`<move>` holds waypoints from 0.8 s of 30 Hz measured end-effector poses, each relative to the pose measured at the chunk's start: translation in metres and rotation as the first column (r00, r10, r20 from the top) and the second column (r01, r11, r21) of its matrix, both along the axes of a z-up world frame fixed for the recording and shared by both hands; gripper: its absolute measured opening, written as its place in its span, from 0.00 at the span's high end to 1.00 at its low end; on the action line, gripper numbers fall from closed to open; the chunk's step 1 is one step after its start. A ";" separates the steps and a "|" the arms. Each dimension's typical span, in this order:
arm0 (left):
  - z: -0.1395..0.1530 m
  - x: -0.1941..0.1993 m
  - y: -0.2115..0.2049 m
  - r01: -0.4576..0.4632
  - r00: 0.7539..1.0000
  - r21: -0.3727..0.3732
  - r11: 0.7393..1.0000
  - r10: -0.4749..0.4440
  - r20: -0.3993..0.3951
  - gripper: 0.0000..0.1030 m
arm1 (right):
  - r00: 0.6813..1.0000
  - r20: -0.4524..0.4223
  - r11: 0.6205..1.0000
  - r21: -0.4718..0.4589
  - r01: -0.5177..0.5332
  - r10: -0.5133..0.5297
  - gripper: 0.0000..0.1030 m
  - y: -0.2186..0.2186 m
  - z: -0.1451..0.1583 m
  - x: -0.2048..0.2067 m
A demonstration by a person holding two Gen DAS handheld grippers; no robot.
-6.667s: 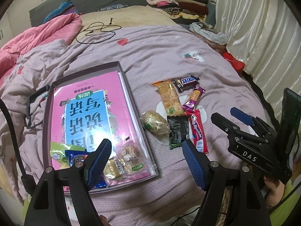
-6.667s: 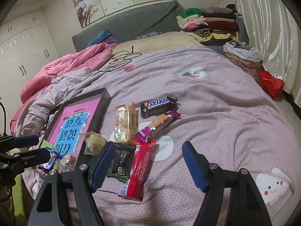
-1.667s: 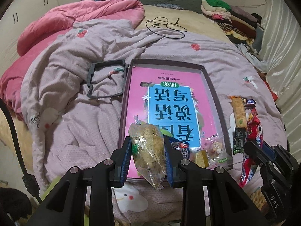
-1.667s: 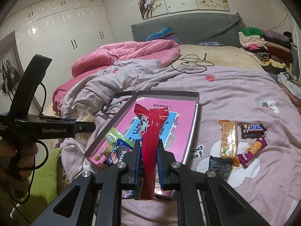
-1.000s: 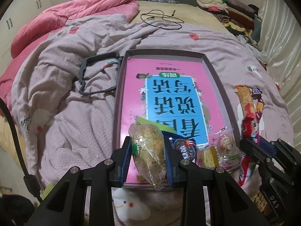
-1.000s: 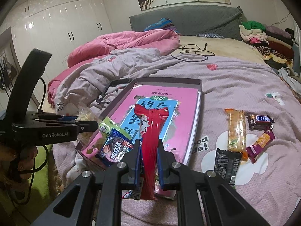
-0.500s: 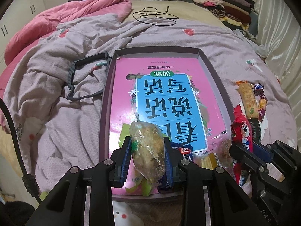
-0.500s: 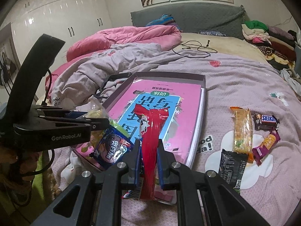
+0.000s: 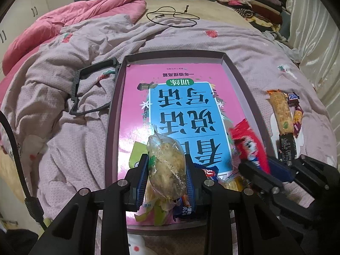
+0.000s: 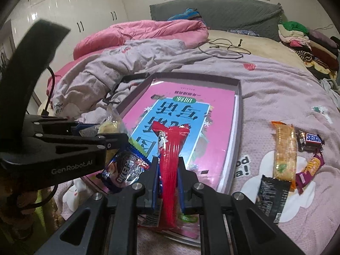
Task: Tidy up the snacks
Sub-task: 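Lower and release the clear bag with the left tool while the right releases the red packet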
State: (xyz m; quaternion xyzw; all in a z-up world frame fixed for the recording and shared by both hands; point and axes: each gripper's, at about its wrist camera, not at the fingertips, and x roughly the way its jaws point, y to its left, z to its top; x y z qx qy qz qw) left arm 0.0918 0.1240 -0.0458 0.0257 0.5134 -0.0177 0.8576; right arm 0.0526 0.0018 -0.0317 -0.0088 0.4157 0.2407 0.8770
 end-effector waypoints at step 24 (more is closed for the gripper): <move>-0.002 0.001 0.000 -0.003 1.000 0.007 1.000 0.003 -0.003 0.68 | 0.999 -0.036 1.000 -0.005 0.006 -0.006 0.74 0.000 -0.010 0.000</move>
